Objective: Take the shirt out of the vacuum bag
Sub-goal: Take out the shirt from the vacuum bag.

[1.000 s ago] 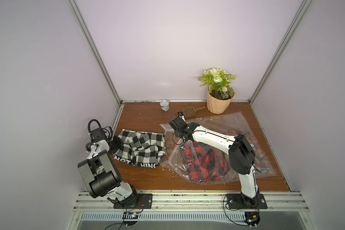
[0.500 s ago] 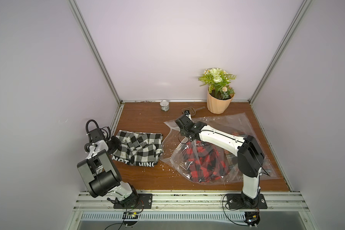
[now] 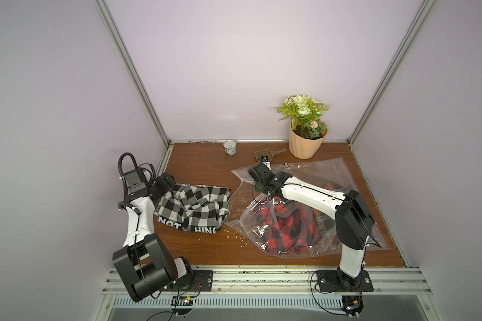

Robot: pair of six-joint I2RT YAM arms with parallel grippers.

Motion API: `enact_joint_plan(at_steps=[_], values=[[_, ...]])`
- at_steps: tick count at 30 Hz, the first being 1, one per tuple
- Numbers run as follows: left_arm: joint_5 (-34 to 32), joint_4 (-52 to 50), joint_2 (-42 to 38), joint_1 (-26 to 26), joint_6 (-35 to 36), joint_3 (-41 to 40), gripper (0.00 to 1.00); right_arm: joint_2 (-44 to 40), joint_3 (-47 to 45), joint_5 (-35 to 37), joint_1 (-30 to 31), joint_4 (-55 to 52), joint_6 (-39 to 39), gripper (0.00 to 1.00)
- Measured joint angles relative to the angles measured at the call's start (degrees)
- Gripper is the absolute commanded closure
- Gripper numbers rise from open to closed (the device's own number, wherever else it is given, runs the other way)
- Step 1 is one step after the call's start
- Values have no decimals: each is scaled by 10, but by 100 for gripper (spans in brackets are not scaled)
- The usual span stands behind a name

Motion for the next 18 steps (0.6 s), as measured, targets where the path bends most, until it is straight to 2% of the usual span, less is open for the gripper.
enact_joint_plan(at_steps=[2,5,9,10,12,18], values=[[-19,-10,-21,-25,2,35,4,0,-2,-2,0,0,0,100],[-61,-31,-49,-102,9,64,4,-2,-8,-5,0,8,0,100],[-113,-56,-61,-244,19,43,4,-15,-29,-18,-1,23,0,89],[-119,-61,-59,-261,20,30,5,-18,-34,-22,-1,26,-1,86],[-130,-74,-56,-279,20,-8,5,-27,-45,-31,-1,30,-2,81],[-145,-126,-70,-280,16,-90,10,-48,-82,-60,-1,48,-2,80]])
